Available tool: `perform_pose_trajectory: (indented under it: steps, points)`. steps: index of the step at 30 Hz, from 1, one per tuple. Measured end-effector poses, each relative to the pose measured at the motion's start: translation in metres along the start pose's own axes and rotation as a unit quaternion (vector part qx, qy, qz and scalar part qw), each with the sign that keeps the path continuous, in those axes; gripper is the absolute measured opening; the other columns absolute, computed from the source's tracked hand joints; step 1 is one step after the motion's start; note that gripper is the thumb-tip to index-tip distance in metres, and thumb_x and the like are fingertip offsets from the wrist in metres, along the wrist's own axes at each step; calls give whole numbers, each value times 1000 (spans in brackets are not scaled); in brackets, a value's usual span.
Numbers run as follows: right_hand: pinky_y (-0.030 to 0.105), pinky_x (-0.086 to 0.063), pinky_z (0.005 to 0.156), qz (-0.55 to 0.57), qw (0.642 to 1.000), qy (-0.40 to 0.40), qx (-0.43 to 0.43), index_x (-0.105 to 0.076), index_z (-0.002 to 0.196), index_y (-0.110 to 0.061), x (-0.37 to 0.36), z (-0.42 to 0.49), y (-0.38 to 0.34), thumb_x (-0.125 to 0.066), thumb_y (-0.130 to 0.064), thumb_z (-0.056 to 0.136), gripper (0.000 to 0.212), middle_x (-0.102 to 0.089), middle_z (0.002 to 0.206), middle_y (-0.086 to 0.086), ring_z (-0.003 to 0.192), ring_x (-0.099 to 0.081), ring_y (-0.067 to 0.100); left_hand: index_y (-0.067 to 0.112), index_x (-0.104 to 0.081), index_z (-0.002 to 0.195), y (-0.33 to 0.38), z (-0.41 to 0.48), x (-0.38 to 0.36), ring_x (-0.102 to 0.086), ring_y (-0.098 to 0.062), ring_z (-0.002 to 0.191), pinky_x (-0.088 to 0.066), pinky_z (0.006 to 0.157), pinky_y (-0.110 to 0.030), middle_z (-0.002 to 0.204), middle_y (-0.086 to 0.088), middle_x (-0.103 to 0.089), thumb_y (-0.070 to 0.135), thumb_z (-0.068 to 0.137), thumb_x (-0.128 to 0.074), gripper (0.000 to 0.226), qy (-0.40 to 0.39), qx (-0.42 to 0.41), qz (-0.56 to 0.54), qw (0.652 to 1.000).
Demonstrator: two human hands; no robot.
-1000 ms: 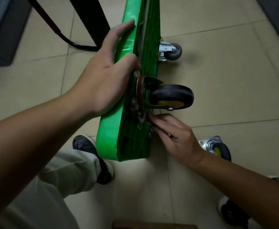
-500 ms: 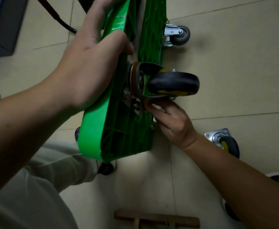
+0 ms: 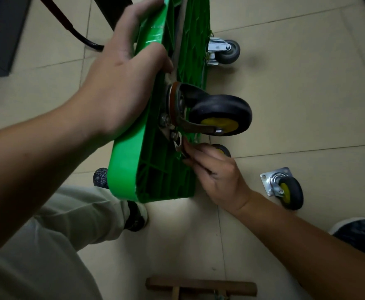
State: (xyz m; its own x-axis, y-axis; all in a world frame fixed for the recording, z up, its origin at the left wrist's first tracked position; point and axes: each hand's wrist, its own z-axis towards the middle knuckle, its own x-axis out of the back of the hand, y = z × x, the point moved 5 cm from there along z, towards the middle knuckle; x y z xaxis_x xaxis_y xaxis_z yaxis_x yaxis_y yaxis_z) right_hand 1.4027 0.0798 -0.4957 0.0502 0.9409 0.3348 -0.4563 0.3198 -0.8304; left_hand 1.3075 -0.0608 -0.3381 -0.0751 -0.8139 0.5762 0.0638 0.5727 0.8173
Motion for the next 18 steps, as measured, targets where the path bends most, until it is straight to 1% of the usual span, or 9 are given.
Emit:
perform_pose_trajectory:
  steps: [2,3,6,7,9,11,15,16,18]
  points:
    - [20,-48,89,42,998,-17,-43,-63,131,4,3,-1,-5,-68,4,91,40,-68,103,7,96,-64,12,33,-35,154,8,-5,0,-55,11,88,-51,75,-10,107,30,-47,17,101,-49,57,-5,2,6,1000]
    - [22,-50,87,55,996,-32,-67,-64,130,2,3,-6,-10,-68,1,92,38,-69,102,7,95,-65,12,40,-33,153,9,-7,0,-58,6,85,-52,69,-15,109,28,-48,19,100,-50,59,-8,8,13,1000]
    - [37,-58,88,107,973,-70,-194,-71,125,-8,7,-9,-25,-69,-7,94,32,-75,103,7,96,-71,18,51,-30,150,13,-10,2,-62,2,73,-52,60,-21,105,25,-50,24,99,-50,61,-18,21,27,999]
    - [40,-60,84,141,956,-80,-246,-72,123,-10,9,-9,-29,-68,-7,94,29,-75,98,9,89,-73,20,52,-30,150,14,-10,2,-62,1,72,-56,64,-25,103,26,-50,26,99,-50,60,-18,23,33,999]
    - [36,-62,68,202,917,-83,-334,-72,119,-6,13,-5,-43,-66,-4,95,25,-72,83,18,66,-68,21,57,-29,147,15,-11,2,-65,-12,80,-60,77,-43,106,25,-54,33,97,-49,59,-25,29,40,998]
    - [33,-59,58,251,875,-88,-404,-70,118,2,14,-2,-59,-65,-5,96,23,-69,72,16,57,-64,22,61,-28,144,17,-12,2,-67,-24,87,-58,83,-54,113,13,-61,39,92,-47,59,-28,36,46,998]
    - [30,-59,53,308,804,-100,-498,-68,109,5,16,14,-82,-65,-10,97,20,-67,70,15,53,-65,20,59,-28,145,19,-15,3,-65,-27,97,-54,91,-51,119,2,-61,39,90,-47,61,-32,43,48,997]
    - [29,-58,52,306,800,-100,-506,-68,109,4,18,16,-85,-66,-12,97,21,-68,70,15,53,-65,19,59,-27,145,19,-16,4,-64,-27,99,-53,93,-50,121,1,-60,39,91,-46,61,-37,44,47,997]
    - [25,-56,53,290,815,-83,-494,-68,111,2,22,16,-84,-67,-14,96,22,-70,71,13,54,-65,17,58,-25,147,20,-17,5,-63,-28,102,-52,95,-49,125,-1,-58,39,92,-46,62,-49,43,50,997]
